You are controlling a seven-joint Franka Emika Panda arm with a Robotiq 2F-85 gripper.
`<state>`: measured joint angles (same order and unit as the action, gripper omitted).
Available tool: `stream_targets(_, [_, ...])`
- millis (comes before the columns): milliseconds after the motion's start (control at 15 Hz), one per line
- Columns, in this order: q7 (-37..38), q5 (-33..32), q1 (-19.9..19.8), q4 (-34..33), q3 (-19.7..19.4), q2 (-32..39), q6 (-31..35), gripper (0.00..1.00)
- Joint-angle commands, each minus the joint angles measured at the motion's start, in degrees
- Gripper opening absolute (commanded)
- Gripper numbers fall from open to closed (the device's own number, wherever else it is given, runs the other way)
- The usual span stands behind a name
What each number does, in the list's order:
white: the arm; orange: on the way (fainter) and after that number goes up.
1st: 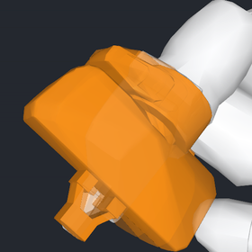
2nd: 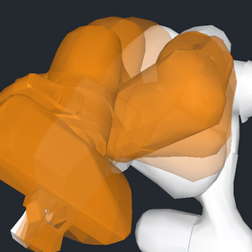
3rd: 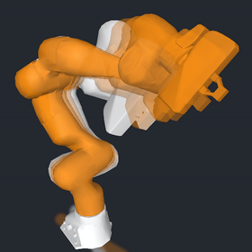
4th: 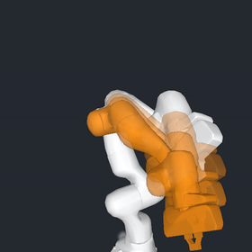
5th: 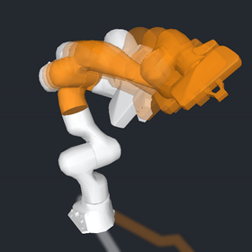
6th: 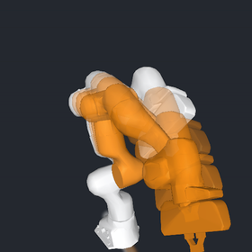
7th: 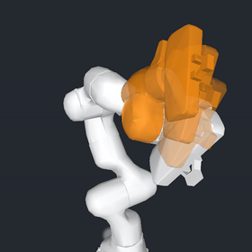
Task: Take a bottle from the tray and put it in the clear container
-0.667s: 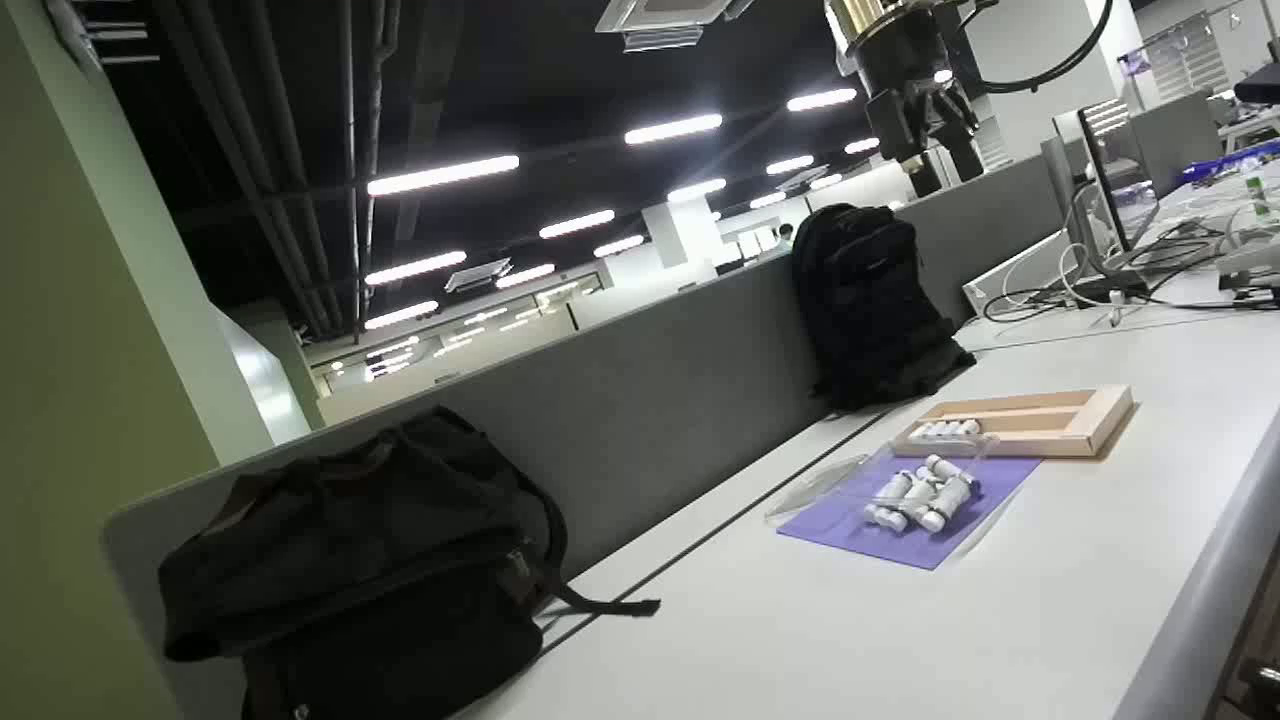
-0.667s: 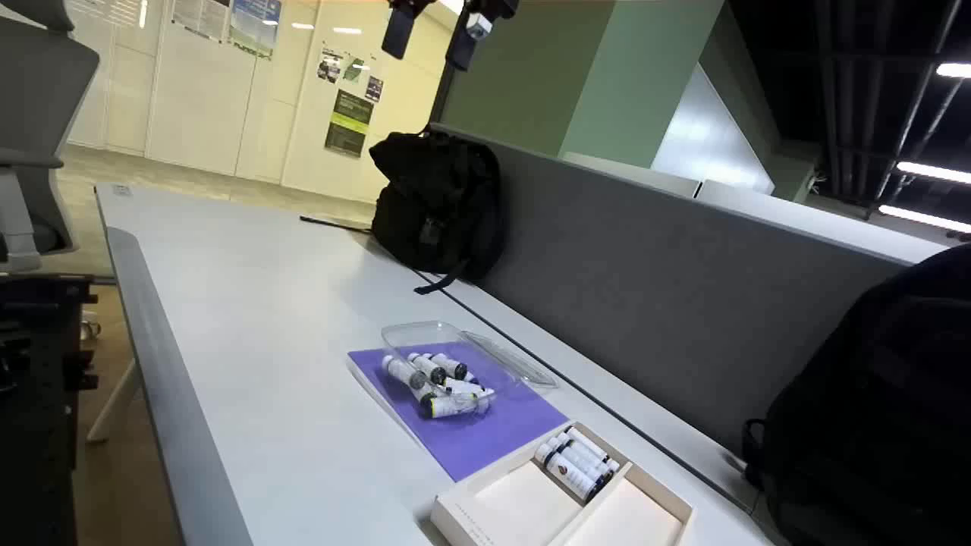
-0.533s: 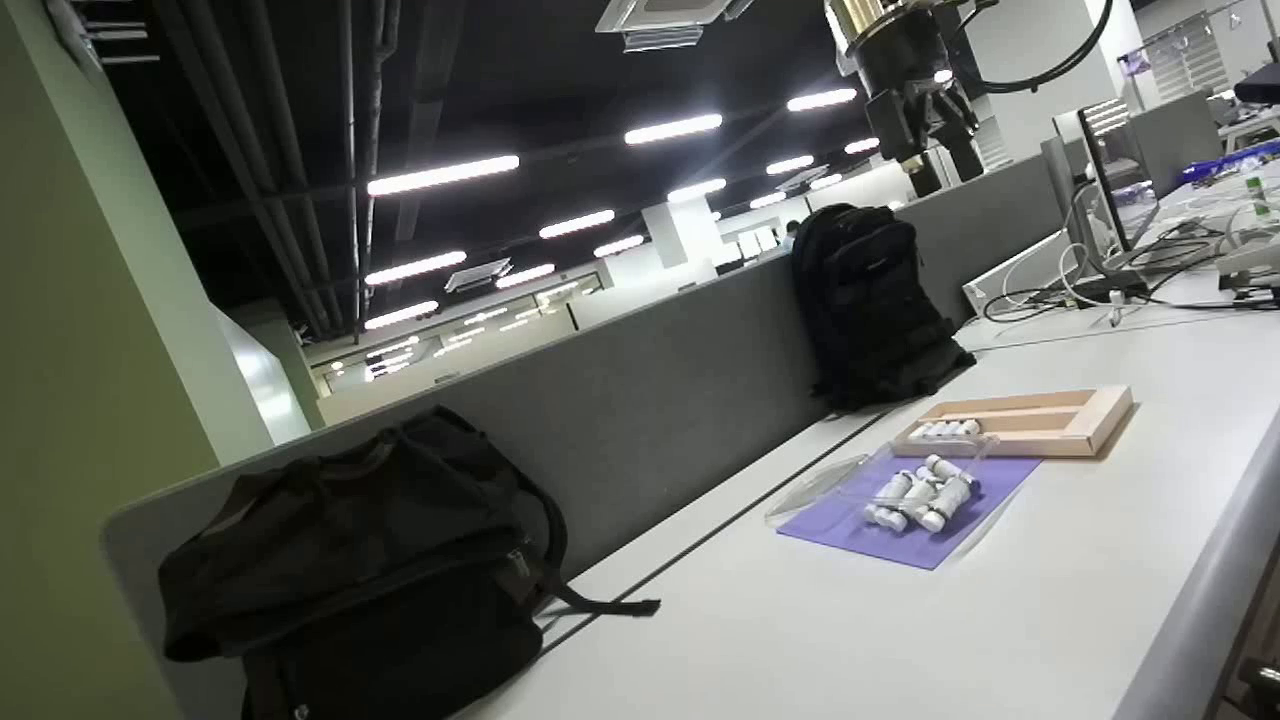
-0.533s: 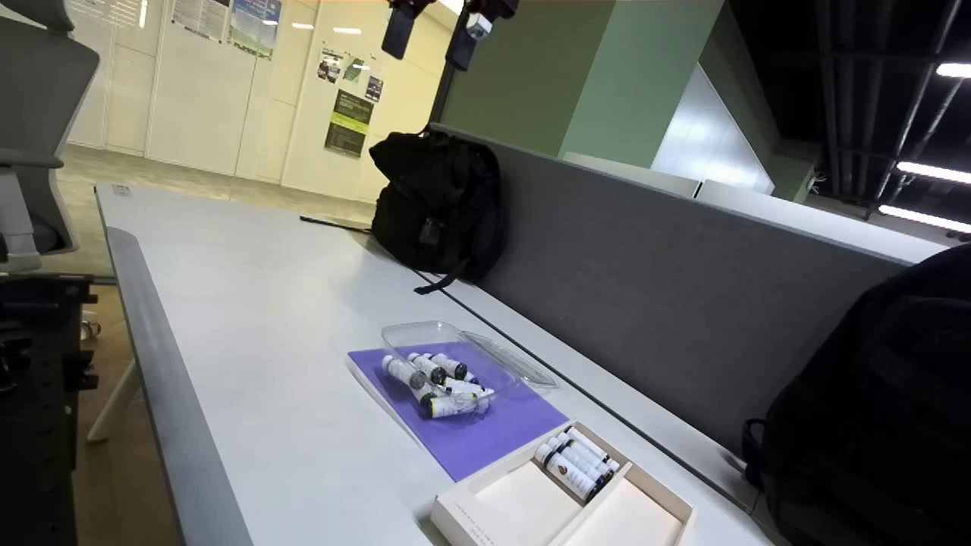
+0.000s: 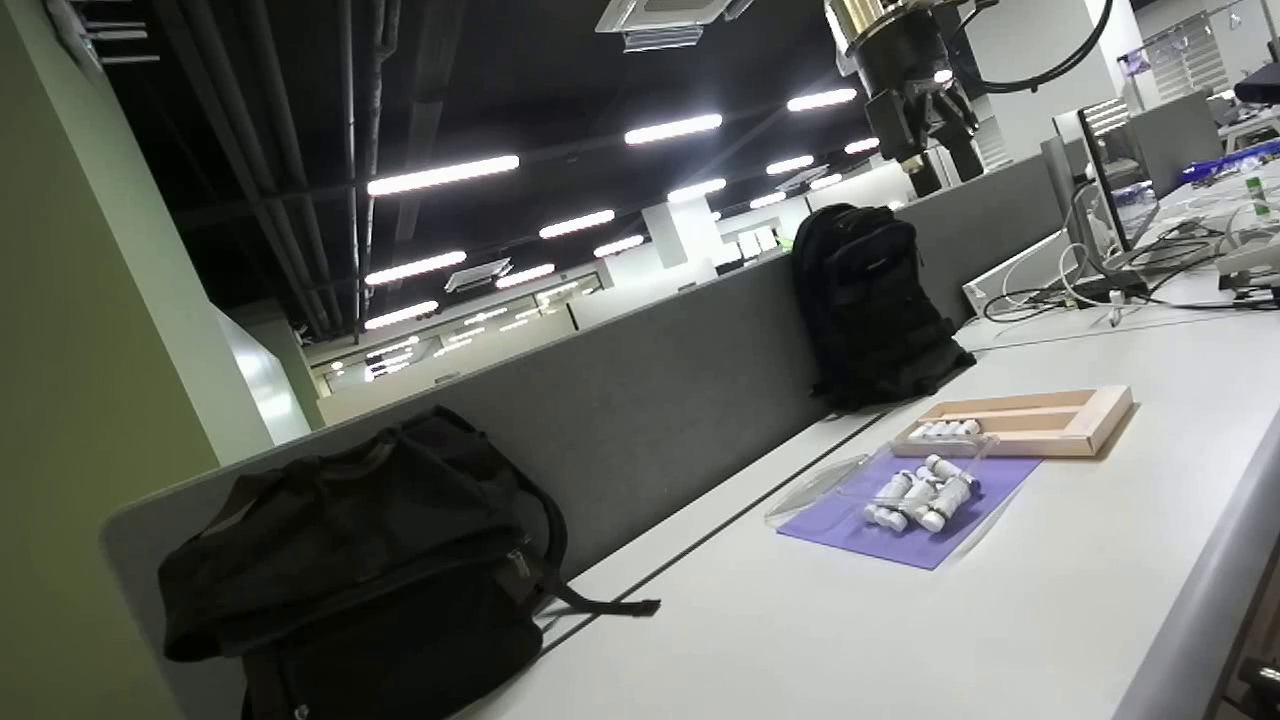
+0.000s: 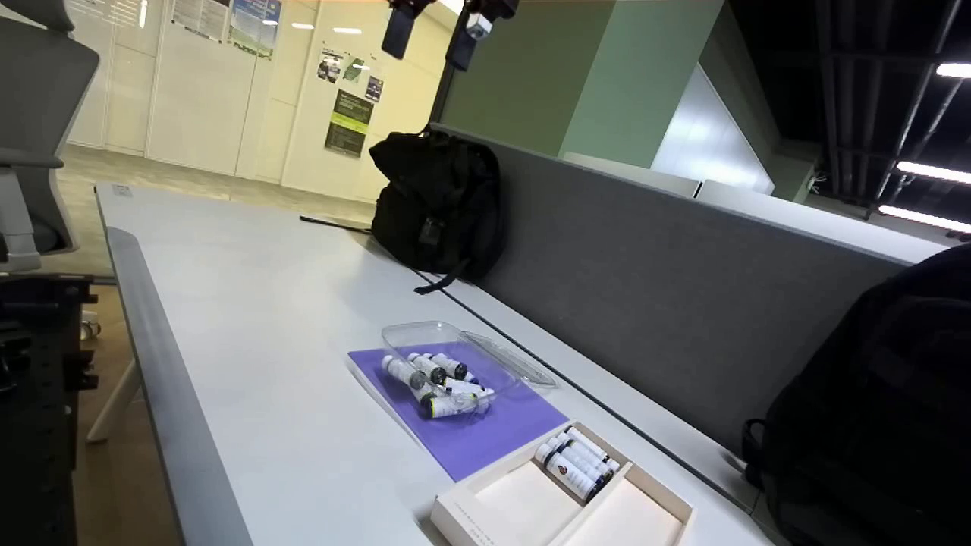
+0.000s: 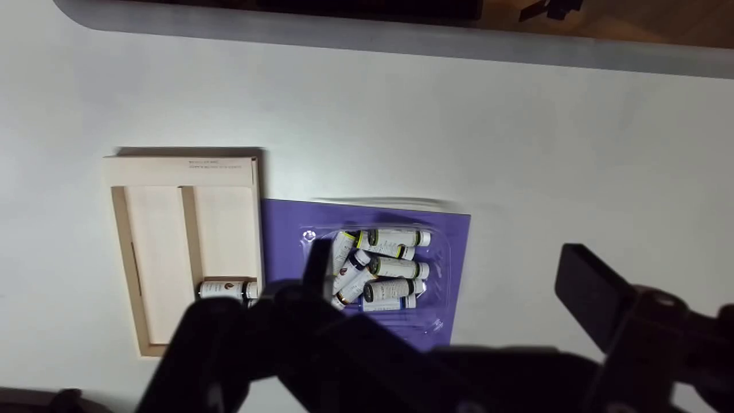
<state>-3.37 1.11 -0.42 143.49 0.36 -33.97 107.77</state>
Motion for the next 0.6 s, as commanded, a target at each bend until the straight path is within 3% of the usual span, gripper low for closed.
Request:
stream_targets(0, [0.2, -0.2, 0.4, -0.1, -0.4, 0.0, -0.1, 1.00])
stream_targets(400, [0.2, -0.2, 0.4, -0.1, -0.4, 0.0, -0.1, 1.00])
stream_targets(533, [-0.3, -0.2, 0.2, -0.5, -0.9, 2.7, 4.8, 1.00])
